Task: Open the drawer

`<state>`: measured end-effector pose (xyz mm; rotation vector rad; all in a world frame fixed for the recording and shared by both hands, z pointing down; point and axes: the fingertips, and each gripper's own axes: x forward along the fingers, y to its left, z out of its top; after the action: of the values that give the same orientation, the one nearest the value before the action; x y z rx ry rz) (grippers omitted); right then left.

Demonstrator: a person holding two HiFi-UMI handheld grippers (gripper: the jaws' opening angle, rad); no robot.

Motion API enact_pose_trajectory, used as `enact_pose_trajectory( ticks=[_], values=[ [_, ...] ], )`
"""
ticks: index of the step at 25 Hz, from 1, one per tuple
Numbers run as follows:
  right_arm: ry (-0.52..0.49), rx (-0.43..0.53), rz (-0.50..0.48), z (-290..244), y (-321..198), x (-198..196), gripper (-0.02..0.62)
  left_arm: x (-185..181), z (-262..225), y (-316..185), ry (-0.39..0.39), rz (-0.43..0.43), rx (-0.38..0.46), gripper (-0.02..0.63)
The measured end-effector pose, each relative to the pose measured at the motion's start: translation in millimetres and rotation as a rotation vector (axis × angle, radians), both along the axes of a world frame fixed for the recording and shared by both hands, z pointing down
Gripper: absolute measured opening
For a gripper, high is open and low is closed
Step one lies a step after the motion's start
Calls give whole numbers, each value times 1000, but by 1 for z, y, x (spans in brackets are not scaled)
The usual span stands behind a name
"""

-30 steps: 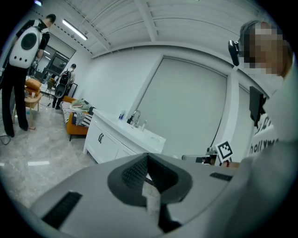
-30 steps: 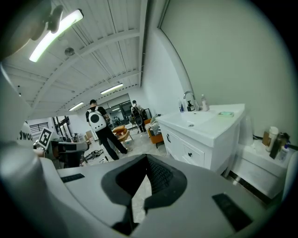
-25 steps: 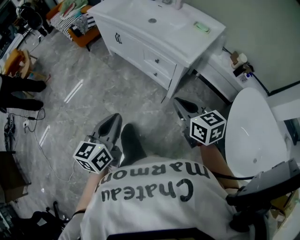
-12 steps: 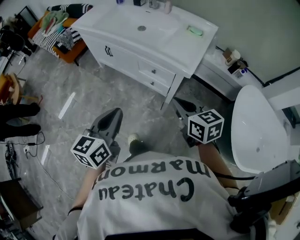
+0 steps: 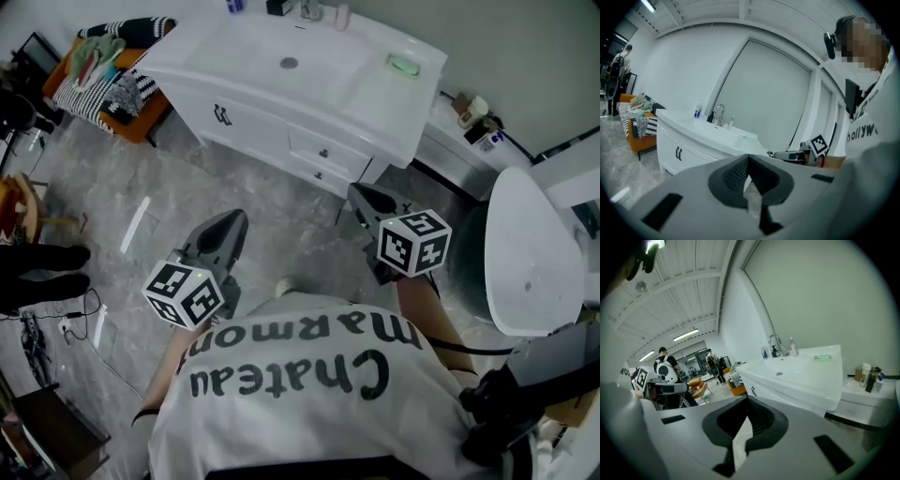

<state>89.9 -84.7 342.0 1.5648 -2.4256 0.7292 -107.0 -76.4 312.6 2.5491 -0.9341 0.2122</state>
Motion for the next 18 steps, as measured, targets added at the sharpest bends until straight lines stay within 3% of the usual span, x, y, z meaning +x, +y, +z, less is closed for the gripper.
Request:
enact_pose_trajectory(
  ticks=[9, 15, 18],
  values=[
    [25, -30, 53, 16, -28, -23, 6, -24, 12, -41, 6, 49, -21, 5],
    [40, -36, 90, 18, -42, -32, 6, -31, 20, -57, -37, 124, -7, 5],
    [76, -51, 107, 25, -45, -32, 6, -24, 35, -65, -59, 166, -43, 5]
  ],
)
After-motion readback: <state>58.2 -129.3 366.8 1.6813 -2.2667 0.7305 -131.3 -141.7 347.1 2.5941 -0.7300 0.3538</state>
